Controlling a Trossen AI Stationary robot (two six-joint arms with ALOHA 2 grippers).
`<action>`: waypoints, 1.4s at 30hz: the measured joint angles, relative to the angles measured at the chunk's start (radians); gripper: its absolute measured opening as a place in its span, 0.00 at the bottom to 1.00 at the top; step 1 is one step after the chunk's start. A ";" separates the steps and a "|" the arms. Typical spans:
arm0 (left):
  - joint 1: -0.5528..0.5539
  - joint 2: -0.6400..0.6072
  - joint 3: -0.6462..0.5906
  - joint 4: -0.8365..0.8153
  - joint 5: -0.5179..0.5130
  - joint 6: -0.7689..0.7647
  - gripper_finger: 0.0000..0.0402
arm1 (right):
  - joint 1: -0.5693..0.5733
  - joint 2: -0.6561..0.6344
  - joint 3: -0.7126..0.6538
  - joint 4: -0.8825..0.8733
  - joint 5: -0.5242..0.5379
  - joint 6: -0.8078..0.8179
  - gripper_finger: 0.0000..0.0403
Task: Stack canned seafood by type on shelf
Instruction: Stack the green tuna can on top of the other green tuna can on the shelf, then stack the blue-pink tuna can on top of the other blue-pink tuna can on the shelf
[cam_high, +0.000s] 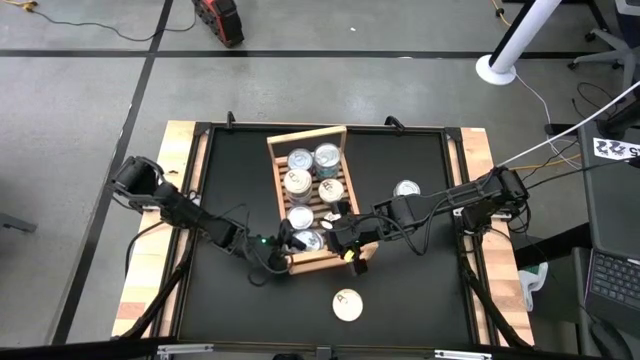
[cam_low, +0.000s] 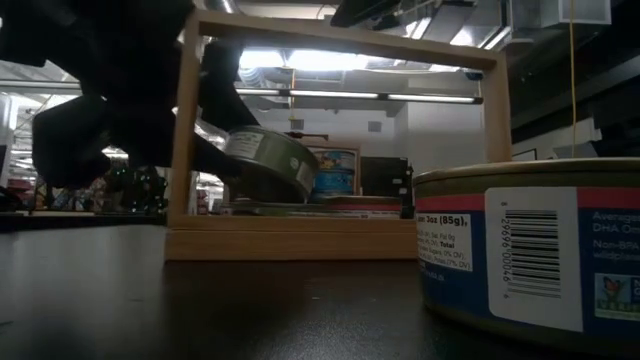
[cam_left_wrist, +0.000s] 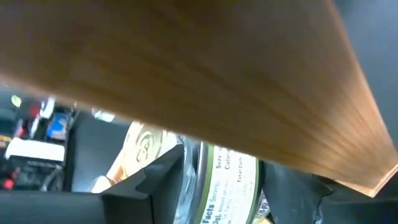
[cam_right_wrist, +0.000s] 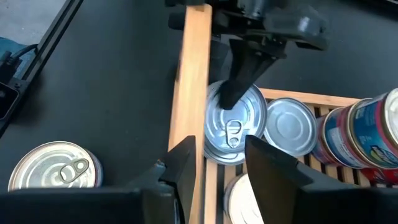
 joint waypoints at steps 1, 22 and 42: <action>0.006 0.000 0.000 0.000 0.001 -0.019 0.51 | 0.000 0.000 0.000 0.000 0.000 0.000 0.34; 0.103 0.001 -0.001 0.062 -0.004 0.141 0.55 | 0.000 0.000 0.000 -0.006 0.000 0.001 0.34; 0.102 -0.052 0.000 0.038 -0.129 -0.021 0.55 | 0.022 -0.020 -0.001 -0.105 0.002 0.001 0.34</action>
